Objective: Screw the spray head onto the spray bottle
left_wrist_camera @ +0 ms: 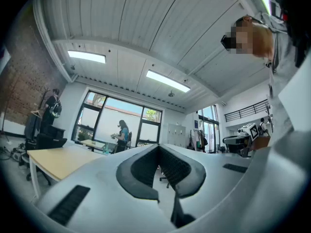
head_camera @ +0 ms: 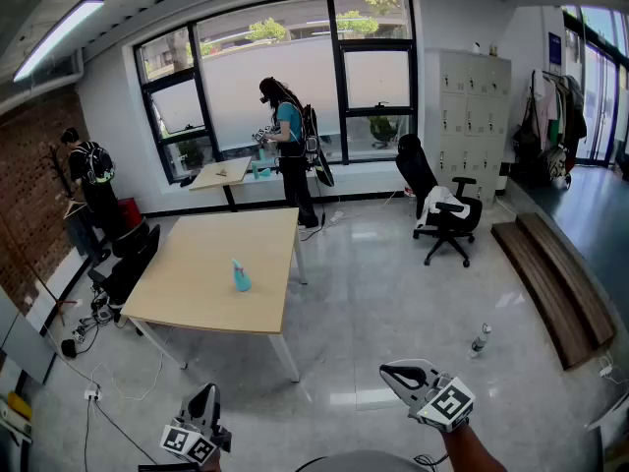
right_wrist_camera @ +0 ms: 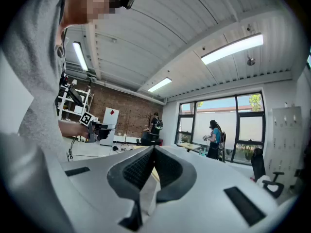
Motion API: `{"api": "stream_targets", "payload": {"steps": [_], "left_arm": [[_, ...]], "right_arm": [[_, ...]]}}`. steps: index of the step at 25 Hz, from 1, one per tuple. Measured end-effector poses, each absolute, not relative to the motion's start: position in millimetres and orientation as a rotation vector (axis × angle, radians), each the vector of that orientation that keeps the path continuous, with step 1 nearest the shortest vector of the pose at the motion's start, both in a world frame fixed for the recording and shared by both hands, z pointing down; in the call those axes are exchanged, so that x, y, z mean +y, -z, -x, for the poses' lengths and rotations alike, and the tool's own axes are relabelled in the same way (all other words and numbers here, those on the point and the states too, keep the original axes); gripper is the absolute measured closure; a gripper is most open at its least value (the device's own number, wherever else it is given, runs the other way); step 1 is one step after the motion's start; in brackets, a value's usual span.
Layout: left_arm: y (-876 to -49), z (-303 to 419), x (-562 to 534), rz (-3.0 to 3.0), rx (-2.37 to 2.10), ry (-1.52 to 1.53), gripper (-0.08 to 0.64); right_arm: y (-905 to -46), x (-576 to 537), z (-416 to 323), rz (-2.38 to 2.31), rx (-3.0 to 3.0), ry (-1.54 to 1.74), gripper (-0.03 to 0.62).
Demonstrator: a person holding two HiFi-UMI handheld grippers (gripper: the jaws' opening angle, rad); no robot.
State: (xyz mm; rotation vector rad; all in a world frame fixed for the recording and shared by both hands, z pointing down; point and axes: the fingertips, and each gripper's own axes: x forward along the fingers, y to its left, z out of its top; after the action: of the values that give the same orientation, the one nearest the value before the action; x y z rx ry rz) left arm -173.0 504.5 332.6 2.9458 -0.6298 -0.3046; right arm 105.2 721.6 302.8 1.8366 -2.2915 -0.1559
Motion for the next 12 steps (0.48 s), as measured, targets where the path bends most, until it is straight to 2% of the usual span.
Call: {"api": "stream_targets", "payload": {"steps": [4, 12], "left_arm": [[-321, 163, 480, -3.028, -0.708, 0.357, 0.557], [-270, 125, 447, -3.203, -0.713, 0.421, 0.557]], "right_arm": [[-295, 699, -113, -1.803, -2.287, 0.398, 0.586], [-266, 621, -124, -1.728, -2.309, 0.538, 0.586]]}}
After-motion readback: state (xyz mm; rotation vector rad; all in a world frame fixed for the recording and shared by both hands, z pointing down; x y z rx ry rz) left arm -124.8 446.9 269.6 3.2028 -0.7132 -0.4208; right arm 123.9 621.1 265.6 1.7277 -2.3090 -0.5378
